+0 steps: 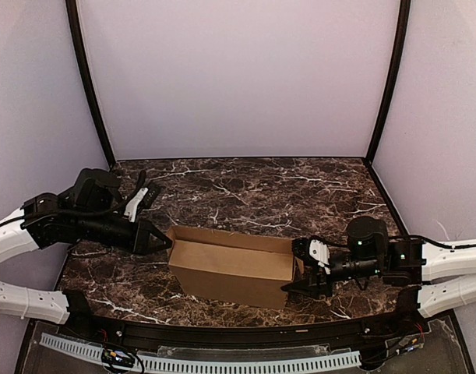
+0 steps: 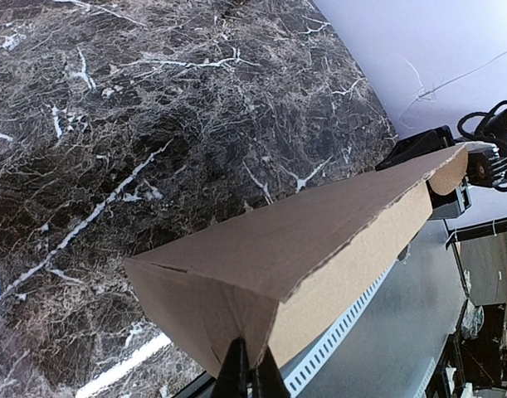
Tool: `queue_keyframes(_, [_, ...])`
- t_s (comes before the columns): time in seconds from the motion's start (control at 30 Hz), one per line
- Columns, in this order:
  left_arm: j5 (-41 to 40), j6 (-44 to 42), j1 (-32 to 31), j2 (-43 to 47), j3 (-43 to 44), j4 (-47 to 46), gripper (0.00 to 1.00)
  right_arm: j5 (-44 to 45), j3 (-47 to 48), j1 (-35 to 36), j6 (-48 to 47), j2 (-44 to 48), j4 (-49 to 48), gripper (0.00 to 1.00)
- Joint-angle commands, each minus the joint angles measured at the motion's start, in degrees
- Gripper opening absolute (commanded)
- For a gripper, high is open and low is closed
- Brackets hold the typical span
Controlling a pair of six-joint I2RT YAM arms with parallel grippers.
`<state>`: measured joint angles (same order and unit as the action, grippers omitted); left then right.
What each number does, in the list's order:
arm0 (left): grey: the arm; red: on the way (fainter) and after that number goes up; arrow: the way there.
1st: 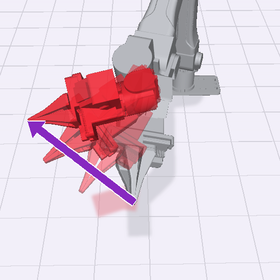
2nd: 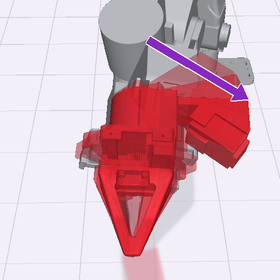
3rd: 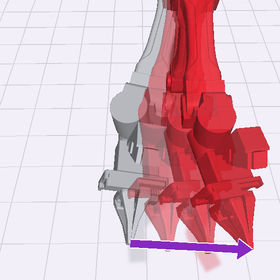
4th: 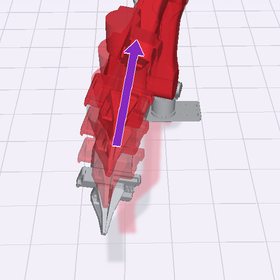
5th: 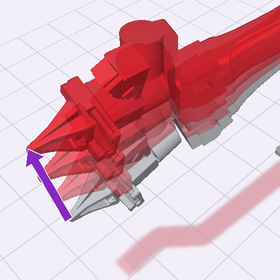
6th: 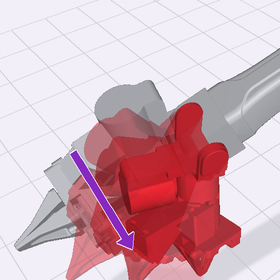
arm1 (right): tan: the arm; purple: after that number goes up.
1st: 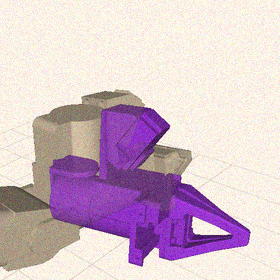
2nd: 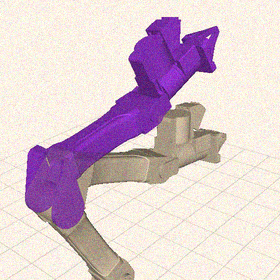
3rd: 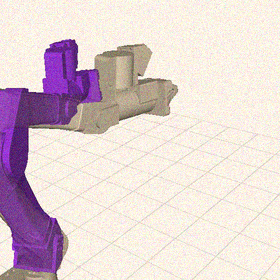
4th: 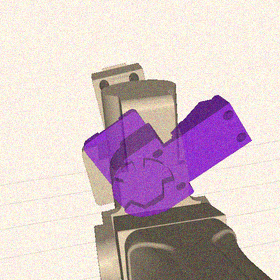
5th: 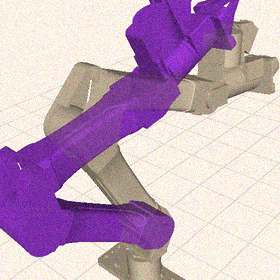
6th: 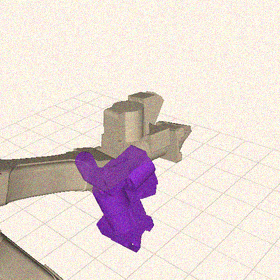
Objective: Fold the paper box
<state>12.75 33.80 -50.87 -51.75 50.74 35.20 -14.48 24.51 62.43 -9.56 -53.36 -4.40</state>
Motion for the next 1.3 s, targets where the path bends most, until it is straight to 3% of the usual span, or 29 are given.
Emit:
queue_keyframes(0.0, [-4.06,3.37,-1.26,-1.53,0.82,8.55,0.01,3.14,0.84,-0.27,2.54,-0.72,-0.78,0.2])
queue_keyframes(0.37, [-4.94,12.36,-2.57,-1.9,4.58,5.08,0.01,4.26,-0.4,-0.25,1.39,1.19,-0.49,0.19])
queue_keyframes(0.77, [-6.1,14.4,-3.92,-2.06,3.96,2.43,0.01,3.66,-1.72,-0.23,1.99,3.06,-0.65,0.19])
queue_keyframes(1.27, [-8.86,17.06,-3.89,4.76,-8.12,5.27,0.01,4.74,-0.69,-0.07,2.88,2.59,0.3,0.19])
